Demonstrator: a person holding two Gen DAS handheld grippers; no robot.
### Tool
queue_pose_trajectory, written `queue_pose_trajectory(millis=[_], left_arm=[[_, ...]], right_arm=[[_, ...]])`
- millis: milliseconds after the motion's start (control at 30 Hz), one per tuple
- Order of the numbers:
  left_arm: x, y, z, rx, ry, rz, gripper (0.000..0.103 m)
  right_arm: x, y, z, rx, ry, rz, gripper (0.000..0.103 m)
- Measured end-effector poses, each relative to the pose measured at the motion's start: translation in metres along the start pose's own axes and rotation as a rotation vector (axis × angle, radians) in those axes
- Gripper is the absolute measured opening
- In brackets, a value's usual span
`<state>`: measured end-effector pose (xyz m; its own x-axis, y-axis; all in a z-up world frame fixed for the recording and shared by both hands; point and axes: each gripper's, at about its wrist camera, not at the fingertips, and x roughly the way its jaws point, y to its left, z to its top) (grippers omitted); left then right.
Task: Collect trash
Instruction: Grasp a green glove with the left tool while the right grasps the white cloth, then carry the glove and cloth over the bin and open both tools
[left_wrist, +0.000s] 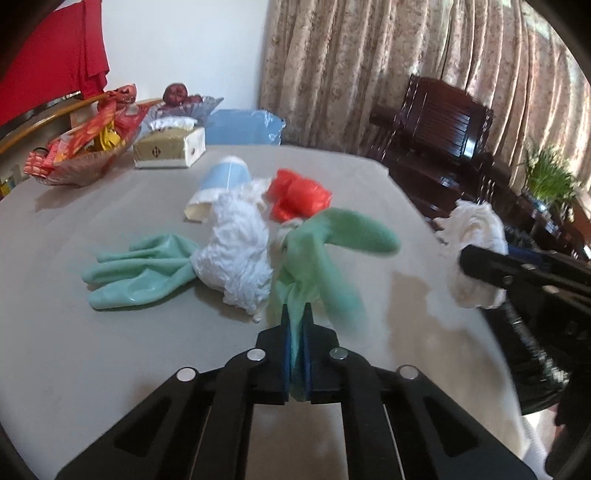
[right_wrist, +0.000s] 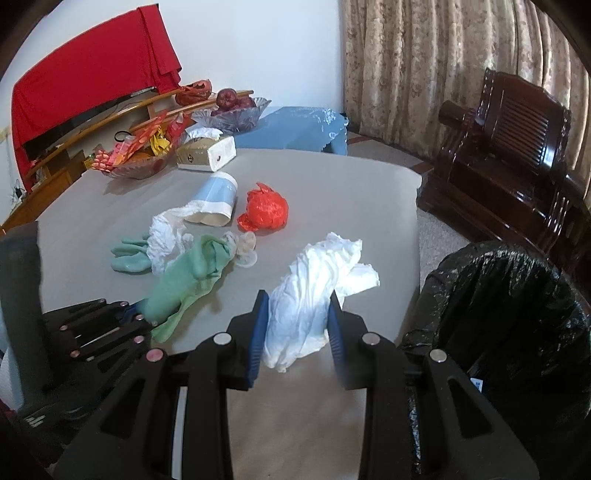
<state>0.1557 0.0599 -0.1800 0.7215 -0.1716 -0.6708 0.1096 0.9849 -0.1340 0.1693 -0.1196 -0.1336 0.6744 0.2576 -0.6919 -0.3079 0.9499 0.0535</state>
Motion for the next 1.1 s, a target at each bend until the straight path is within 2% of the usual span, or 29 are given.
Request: queue_pose_trajectory(millis=[300, 567, 867, 1100], left_arm=[[-0.042, -0.022, 0.018, 0.016, -0.084, -0.052, 0.004], [-0.047, -0.032, 0.016, 0.026, -0.076, -0.065, 0.003], [-0.067, -0.052, 0.044, 0.025, -0.132, -0.119, 0.003], [-0.077, -0.08, 0.067, 0.063, -0.179, -0.174, 0.003]], right_arm=[[-0.034, -0.009, 0.01, 0.008, -0.059, 0.006, 0.03], [-0.052, -0.026, 0.006, 0.042, -0.076, -0.015, 0.03], [-0.078, -0.048, 0.007, 0.06, -0.122, -0.05, 0.03], [-0.103, -0.073, 0.011, 0.065, -0.162, -0.099, 0.03]])
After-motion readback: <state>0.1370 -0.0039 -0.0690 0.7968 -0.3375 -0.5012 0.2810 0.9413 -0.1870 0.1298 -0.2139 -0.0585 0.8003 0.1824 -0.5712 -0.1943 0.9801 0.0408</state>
